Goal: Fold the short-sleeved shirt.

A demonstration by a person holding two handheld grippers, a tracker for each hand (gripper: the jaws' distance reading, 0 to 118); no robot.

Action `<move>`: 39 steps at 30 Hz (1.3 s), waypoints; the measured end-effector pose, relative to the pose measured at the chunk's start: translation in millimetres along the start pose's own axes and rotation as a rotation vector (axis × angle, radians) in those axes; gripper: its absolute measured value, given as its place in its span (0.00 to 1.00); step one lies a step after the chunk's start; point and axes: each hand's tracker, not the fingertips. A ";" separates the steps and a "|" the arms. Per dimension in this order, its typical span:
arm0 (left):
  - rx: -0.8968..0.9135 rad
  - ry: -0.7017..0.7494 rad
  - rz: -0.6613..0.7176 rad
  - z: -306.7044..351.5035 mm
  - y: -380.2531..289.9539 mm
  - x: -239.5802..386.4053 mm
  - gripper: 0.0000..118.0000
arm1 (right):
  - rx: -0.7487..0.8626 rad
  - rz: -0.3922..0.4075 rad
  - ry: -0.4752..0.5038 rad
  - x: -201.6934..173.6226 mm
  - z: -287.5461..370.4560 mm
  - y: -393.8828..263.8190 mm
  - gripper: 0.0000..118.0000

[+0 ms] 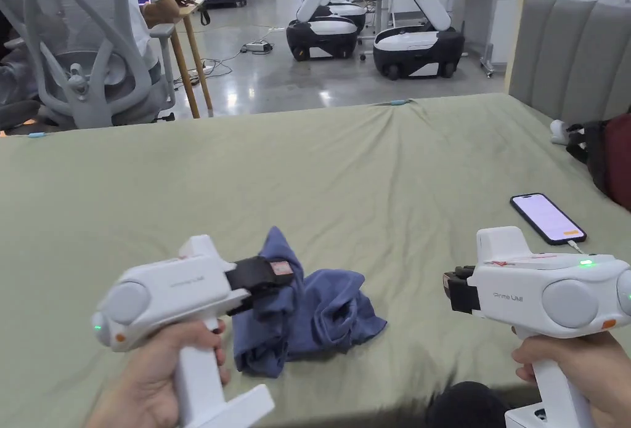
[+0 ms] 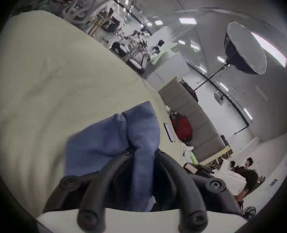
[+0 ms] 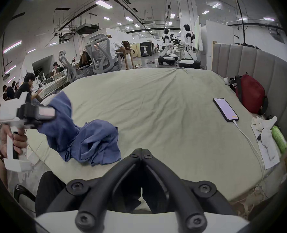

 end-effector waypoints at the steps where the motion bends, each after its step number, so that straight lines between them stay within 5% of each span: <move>1: -0.026 0.020 0.017 -17.3 -5.9 -4.4 0.15 | 0.002 -0.009 -0.004 2.9 2.0 -1.1 0.00; 9: -0.064 0.061 0.021 -54.7 -23.4 -16.2 0.18 | 0.005 -0.025 -0.030 15.7 13.4 -3.2 0.00; 11: -0.054 -0.034 0.011 -39.0 -15.3 -8.5 0.47 | 0.003 -0.025 -0.027 14.6 11.9 -3.4 0.00; 13: -0.002 -0.090 -0.033 -17.1 -7.6 2.3 0.96 | -0.001 -0.022 -0.023 12.3 8.8 -4.1 0.00; 19: 0.040 0.065 -0.127 37.8 7.0 2.1 1.00 | -0.010 -0.011 0.019 1.8 -3.9 -7.6 0.00; 20: 0.019 0.063 -0.125 37.2 9.2 -2.9 0.90 | -0.013 -0.009 0.024 -0.4 -6.5 -7.8 0.00; 21: 0.009 0.062 -0.129 37.9 8.9 -5.6 0.69 | -0.015 -0.008 0.028 -2.2 -8.6 -8.1 0.00; 22: 0.003 0.067 -0.135 35.8 7.5 -7.1 0.29 | -0.017 -0.006 0.034 -3.9 -10.1 -8.2 0.00; 23: -0.007 0.098 -0.153 31.6 5.5 -7.7 0.05 | -0.019 -0.005 0.040 -5.4 -11.0 -8.6 0.00; 39: -0.202 0.083 -0.162 -104.1 -38.2 16.2 0.04 | -0.017 -0.039 0.026 16.4 -1.4 -16.2 0.00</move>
